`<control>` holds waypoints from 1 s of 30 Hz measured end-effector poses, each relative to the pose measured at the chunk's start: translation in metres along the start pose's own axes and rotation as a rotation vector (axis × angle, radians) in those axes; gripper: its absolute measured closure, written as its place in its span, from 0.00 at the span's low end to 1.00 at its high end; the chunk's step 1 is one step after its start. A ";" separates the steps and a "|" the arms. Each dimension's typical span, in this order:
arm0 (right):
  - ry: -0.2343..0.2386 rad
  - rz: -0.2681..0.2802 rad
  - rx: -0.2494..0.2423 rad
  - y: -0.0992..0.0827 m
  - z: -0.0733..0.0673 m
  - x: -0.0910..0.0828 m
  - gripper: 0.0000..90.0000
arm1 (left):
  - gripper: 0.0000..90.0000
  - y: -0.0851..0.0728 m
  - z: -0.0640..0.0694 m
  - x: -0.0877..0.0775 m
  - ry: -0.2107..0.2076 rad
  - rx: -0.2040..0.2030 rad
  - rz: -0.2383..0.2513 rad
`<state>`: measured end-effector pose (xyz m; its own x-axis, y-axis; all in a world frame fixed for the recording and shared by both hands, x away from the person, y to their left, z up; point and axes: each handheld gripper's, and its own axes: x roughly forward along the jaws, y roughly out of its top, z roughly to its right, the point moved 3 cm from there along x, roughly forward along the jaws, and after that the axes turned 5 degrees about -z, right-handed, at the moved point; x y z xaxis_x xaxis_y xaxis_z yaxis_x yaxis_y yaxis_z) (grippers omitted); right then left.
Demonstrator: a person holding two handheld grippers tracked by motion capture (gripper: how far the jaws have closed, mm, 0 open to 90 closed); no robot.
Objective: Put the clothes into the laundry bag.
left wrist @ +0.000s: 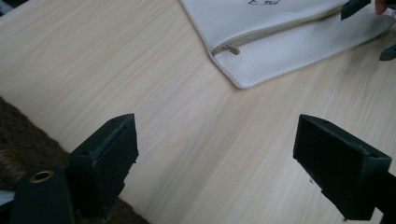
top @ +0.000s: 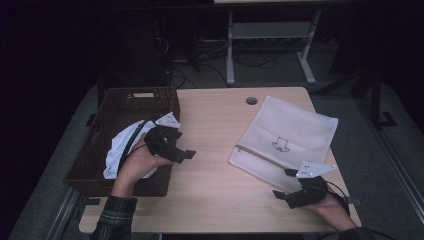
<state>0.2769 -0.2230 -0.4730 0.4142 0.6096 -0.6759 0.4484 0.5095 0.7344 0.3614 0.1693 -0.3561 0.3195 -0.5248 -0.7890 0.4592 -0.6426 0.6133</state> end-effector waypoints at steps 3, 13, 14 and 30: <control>0.001 0.002 0.004 0.001 0.000 0.000 0.13 | 0.15 0.001 -0.009 -0.009 0.024 -0.019 0.021; -0.006 0.003 0.006 -0.003 0.000 -0.003 0.14 | 0.15 -0.015 -0.042 -0.028 0.084 -0.092 0.025; -0.006 0.002 0.007 -0.003 0.000 -0.003 0.14 | 0.15 -0.017 -0.046 -0.030 0.091 -0.100 0.024; -0.008 -0.004 0.007 -0.006 -0.001 -0.005 0.14 | 0.15 -0.063 -0.091 -0.042 0.202 -0.200 -0.026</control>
<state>0.2719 -0.2286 -0.4742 0.4186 0.6026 -0.6794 0.4553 0.5080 0.7311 0.3942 0.2824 -0.3652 0.4551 -0.3750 -0.8076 0.6173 -0.5208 0.5897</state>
